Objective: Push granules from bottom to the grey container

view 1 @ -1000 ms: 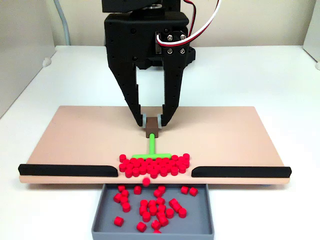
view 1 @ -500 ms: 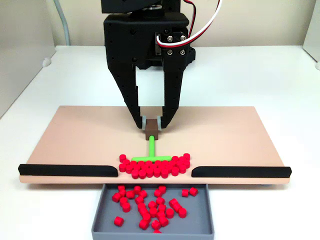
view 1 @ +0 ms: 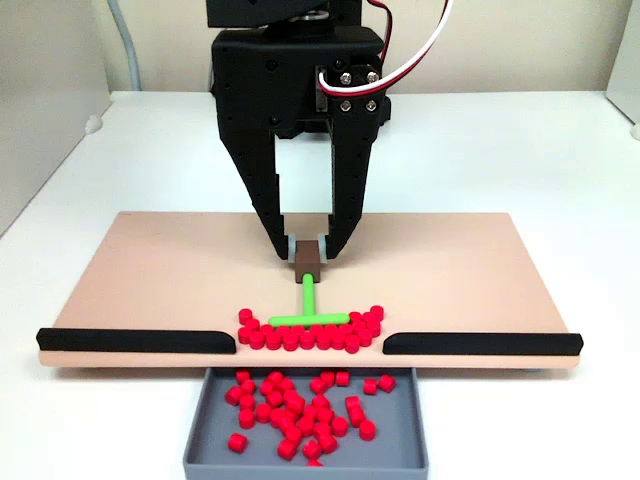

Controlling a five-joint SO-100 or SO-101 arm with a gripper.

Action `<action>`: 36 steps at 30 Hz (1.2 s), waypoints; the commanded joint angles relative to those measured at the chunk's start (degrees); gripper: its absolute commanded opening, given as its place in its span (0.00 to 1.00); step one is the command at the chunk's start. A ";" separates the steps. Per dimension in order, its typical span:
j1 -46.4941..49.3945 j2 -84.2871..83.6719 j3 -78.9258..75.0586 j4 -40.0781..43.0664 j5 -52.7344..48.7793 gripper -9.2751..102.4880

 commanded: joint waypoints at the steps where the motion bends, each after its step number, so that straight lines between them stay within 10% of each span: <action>1: 0.00 4.04 -1.67 0.35 0.70 0.08; 17: 2.11 20.57 1.23 16.79 -0.18 0.08; 36: 2.99 33.22 14.06 16.44 -0.97 0.08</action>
